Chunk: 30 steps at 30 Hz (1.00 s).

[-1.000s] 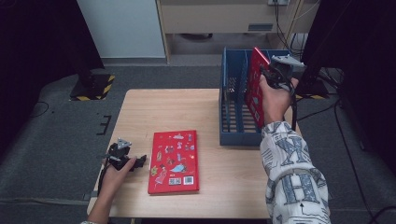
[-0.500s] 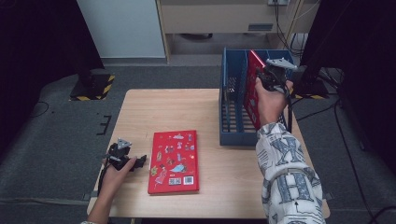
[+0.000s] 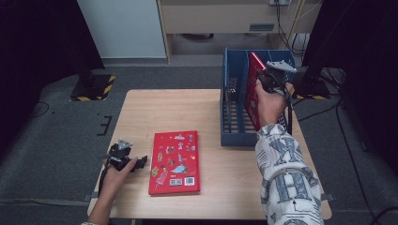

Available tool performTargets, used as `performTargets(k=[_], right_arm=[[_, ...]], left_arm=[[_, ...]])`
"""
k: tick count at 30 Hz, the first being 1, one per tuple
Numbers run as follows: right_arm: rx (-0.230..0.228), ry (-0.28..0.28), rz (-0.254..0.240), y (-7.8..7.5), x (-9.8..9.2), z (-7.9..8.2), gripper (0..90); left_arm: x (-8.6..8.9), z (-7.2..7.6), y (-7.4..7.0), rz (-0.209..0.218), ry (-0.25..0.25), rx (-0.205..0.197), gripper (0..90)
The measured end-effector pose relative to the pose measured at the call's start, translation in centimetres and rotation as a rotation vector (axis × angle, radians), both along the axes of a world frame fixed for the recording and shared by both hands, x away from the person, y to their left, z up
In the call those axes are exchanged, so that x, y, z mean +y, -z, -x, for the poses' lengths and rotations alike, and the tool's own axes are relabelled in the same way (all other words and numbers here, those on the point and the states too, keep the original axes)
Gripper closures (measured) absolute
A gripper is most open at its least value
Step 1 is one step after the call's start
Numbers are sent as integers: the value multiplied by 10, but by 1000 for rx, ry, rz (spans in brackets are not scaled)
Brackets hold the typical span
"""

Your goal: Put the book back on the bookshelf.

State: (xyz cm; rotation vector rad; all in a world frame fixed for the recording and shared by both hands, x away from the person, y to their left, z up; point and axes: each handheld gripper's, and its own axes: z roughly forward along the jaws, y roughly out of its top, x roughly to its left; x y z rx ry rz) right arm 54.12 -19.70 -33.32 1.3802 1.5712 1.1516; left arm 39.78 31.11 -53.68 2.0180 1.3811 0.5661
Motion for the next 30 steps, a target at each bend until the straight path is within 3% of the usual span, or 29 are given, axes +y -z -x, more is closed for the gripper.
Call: performTargets(k=[14,30], right_arm=[[7,2,-12,16,3,1,792],[-2,7,2,23,12,-6,791]], left_arm=[[-2,0,0,2,8,2,0],[-2,0,0,2,11,1,0]])
